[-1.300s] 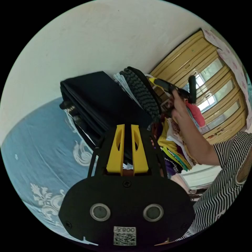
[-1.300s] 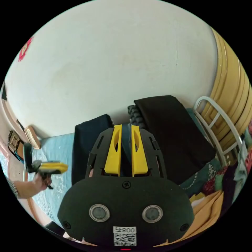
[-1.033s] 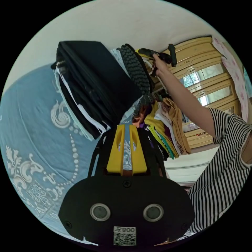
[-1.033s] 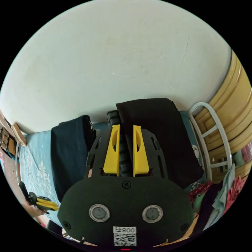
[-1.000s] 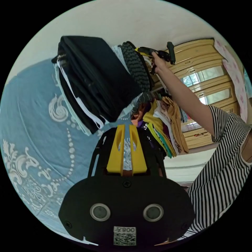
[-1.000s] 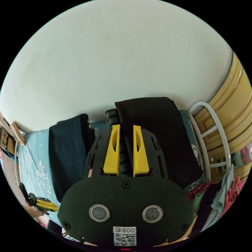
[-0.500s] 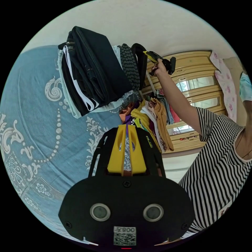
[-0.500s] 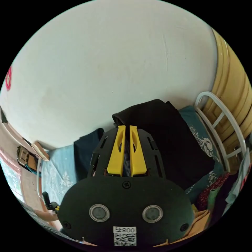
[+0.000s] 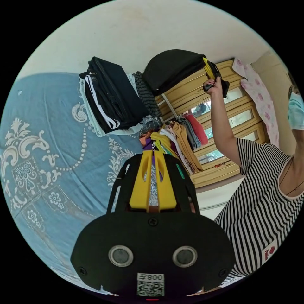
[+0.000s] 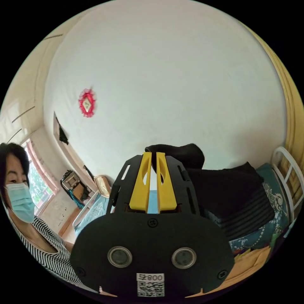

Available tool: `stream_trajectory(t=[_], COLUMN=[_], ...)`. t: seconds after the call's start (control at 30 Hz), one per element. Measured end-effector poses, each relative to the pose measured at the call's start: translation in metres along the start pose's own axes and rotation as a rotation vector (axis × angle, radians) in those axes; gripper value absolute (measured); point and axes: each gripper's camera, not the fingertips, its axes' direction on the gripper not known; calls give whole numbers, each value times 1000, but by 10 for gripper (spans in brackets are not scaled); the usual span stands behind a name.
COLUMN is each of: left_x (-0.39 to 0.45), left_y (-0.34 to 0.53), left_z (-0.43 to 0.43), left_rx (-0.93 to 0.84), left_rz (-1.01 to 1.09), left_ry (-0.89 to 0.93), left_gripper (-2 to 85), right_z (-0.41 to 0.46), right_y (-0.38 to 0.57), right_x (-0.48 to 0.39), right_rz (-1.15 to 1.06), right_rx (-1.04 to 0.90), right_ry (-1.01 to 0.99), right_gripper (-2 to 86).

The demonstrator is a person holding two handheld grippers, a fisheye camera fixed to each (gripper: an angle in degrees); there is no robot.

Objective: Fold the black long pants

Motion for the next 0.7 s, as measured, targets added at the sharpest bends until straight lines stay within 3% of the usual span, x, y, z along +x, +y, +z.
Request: stream_trajectory(t=[0.37, 0.57, 0.7], left_x=[72, 135, 177], left_y=[151, 271, 370], left_z=[-154, -225, -290], left_rx=[196, 250, 299], left_rz=[166, 162, 130], left_ry=[-101, -106, -239], left_gripper=[62, 82, 111], right_z=[-74, -92, -89], right_y=[24, 58, 83], right_x=[-164, -275, -343], right_rz=[-125, -165, -120], right_rx=[103, -11, -136], right_ry=[-301, -402, -497], right_gripper=[18, 17, 17])
